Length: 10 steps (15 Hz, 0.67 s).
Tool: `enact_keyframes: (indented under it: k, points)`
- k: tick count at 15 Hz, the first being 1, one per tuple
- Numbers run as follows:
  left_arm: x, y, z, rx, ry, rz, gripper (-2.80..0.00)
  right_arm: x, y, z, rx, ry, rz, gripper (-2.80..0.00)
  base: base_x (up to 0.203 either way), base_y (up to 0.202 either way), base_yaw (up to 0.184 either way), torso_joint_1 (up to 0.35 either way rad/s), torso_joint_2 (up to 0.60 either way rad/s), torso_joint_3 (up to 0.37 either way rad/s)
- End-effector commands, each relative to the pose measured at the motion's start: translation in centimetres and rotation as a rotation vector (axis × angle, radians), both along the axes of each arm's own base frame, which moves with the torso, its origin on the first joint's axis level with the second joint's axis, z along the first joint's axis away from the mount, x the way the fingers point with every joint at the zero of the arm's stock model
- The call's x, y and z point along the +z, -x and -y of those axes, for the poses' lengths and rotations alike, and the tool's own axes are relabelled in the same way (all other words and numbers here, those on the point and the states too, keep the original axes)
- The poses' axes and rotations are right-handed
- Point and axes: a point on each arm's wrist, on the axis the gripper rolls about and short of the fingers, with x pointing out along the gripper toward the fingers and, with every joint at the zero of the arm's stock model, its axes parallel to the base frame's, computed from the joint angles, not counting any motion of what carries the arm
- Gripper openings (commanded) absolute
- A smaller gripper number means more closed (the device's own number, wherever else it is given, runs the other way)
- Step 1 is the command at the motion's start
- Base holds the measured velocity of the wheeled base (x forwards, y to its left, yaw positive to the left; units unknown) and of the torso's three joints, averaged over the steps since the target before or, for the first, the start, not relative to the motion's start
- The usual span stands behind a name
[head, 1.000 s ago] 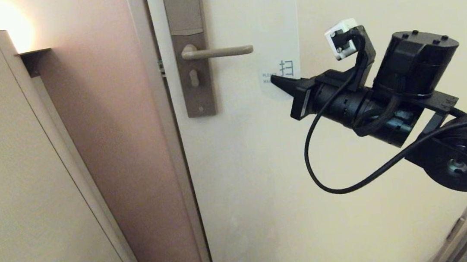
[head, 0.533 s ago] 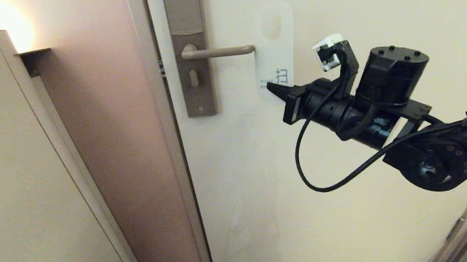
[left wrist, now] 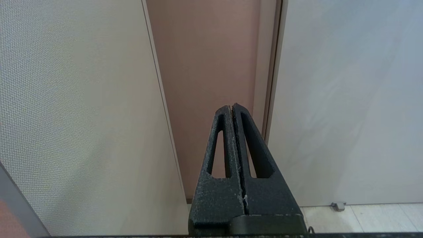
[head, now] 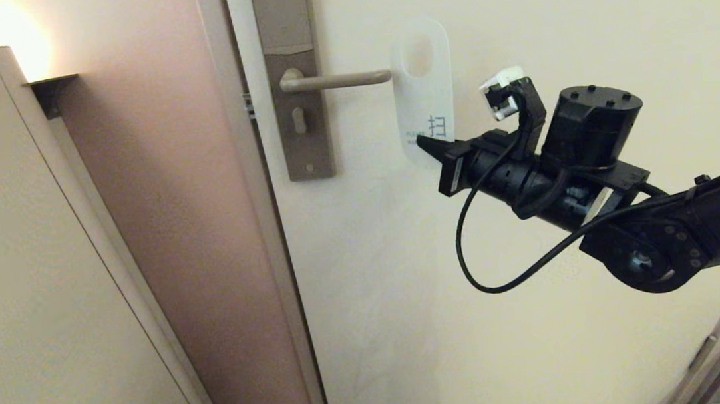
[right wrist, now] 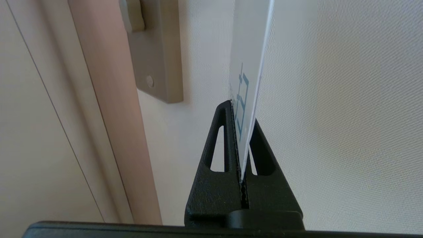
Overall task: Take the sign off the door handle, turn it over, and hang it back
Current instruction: Hang the sign back with the other side facing out
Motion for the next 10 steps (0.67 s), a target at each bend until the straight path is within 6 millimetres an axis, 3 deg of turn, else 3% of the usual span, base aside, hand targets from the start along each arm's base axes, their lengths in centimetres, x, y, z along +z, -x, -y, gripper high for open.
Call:
enact_keyframes:
  k: [1,10]
  points:
    - [0.0,0.0,0.0,0.001,0.000,-0.002,-2.80,-0.3,-0.2,-0.1,0.000,0.002,-0.003,-2.80,0.000,0.000,0.000,0.000,0.00,0.000]
    - [0.0,0.0,0.0,0.001,0.000,-0.001,-2.80,-1.9,-1.0,-0.8,0.003,0.040,-0.005,-2.80,0.000,0.000,0.000,0.000,0.00,0.000]
